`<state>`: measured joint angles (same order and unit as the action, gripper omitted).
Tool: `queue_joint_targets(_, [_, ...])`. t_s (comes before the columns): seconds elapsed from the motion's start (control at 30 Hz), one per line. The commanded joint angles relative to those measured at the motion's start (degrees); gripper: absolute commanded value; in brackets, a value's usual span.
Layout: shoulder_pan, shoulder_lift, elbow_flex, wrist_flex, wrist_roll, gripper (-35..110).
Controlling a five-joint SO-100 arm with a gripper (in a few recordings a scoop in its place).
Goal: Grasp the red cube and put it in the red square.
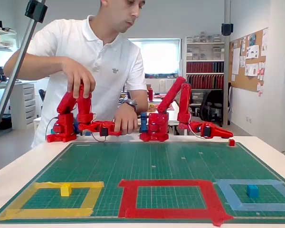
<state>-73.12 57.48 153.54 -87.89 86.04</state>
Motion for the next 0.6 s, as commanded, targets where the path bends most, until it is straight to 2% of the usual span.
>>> queue_joint_targets(0.0, [-2.5,0.4,-1.2,-1.1,8.3,18])
queue_joint_targets(0.57, [-6.0,-0.9,-2.1,-1.1,8.3,22])
